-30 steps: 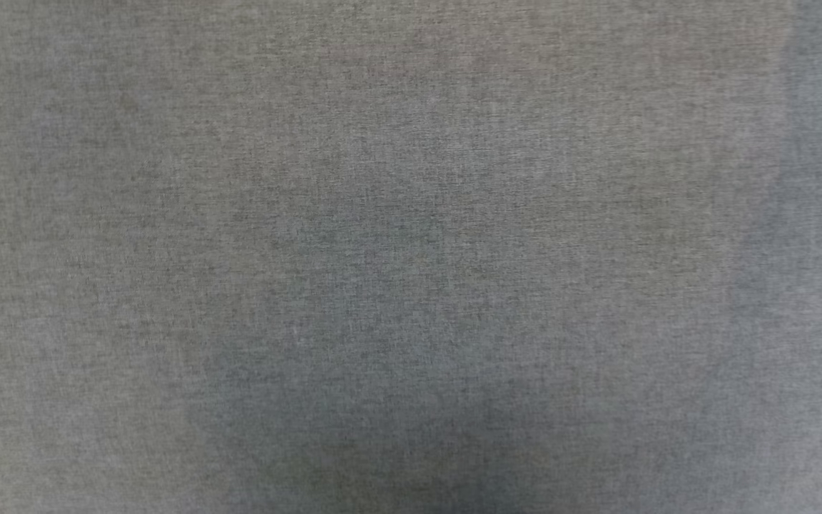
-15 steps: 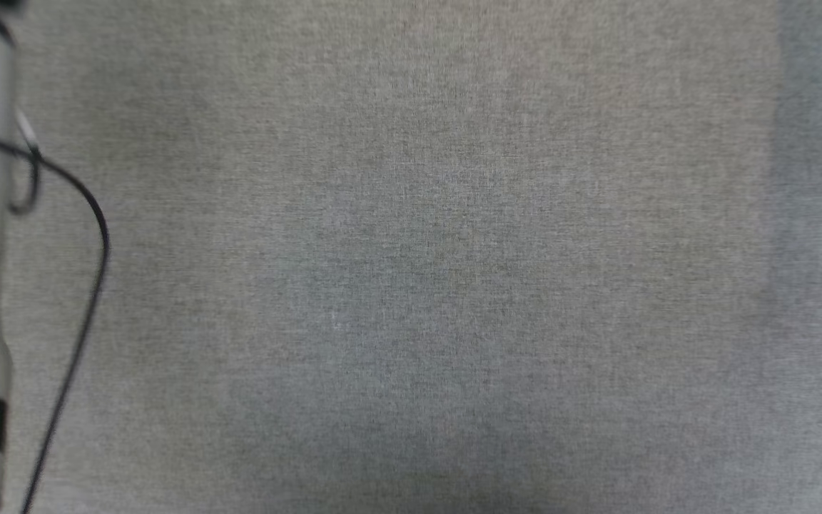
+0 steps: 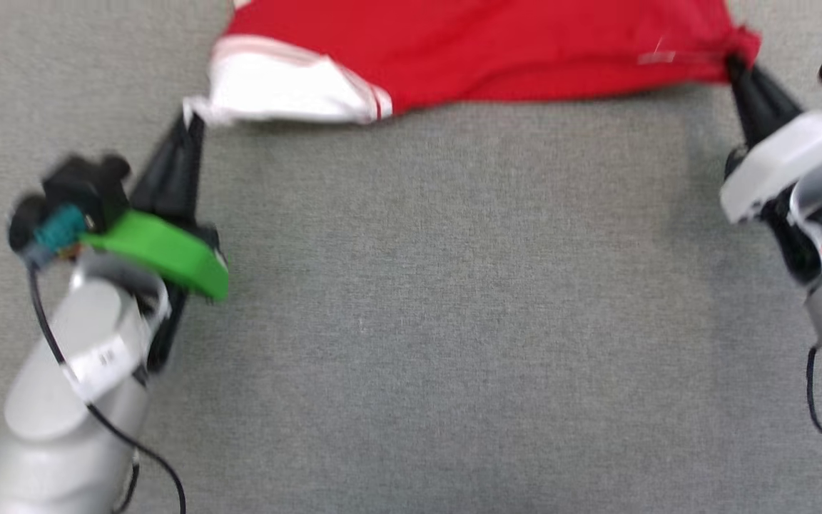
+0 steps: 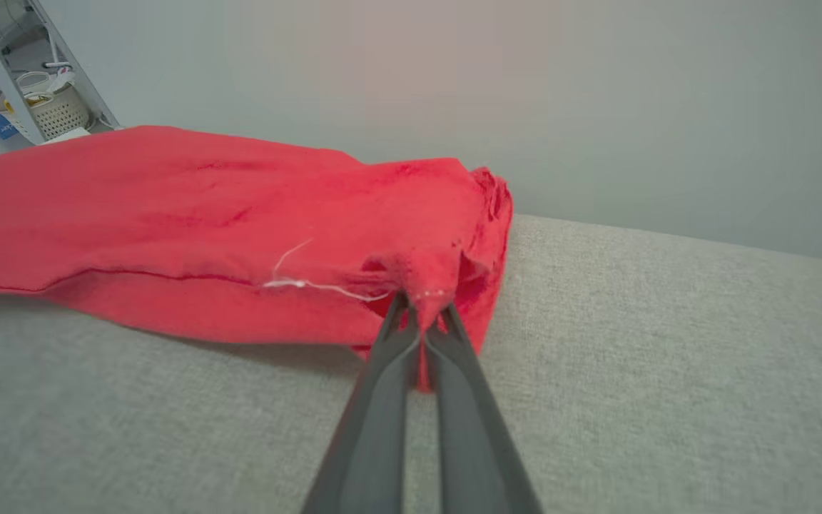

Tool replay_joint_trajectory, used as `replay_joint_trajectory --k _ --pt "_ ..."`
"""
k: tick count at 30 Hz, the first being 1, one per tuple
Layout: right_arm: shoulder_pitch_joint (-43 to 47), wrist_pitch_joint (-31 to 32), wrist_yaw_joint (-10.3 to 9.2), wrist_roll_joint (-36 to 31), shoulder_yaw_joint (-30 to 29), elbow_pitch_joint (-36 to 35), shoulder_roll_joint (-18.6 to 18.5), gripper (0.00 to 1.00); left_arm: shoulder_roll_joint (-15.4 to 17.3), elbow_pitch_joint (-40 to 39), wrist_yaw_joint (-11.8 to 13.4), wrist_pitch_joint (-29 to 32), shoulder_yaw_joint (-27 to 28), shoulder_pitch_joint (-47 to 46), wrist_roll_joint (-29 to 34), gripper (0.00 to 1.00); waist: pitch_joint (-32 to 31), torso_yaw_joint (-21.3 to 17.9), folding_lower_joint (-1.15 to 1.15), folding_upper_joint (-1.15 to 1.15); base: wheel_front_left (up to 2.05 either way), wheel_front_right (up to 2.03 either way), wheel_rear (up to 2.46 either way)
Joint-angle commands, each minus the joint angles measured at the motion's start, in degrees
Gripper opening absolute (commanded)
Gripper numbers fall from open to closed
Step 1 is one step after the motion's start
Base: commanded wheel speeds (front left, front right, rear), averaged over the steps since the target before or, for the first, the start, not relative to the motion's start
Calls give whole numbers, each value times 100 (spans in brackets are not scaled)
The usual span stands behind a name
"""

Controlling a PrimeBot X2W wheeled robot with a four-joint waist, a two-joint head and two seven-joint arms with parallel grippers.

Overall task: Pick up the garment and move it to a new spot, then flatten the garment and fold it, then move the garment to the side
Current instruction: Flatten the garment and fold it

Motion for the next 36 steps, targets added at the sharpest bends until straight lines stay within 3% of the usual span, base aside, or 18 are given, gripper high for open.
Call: replay_joint_trajectory --k 1,8,16,32,36 --pt "281 73 -46 224 38 -97 -52 0 58 -89 44 23 -54 336 -4 0 -637 178 1 67 0 0 0" --pt "1410 501 -46 938 -111 -410 -203 0 251 -385 190 140 -196 1486 -44 0 -1161 218 1 67 0 0 0" --pt "2598 1047 -46 1260 -509 -818 -291 0 400 -679 256 241 -400 2357 -47 0 -1709 202 1 67 0 0 0" --pt "5057 1643 -46 1189 -1762 -2369 -39 0 735 -1755 299 740 -937 4118 -238 0 -2534 198 1 67 0 0 0" --pt "5466 1781 -46 1192 -1988 -2746 50 0 778 -1930 408 739 -921 4382 -303 0 -2598 184 1 67 0 0 0"
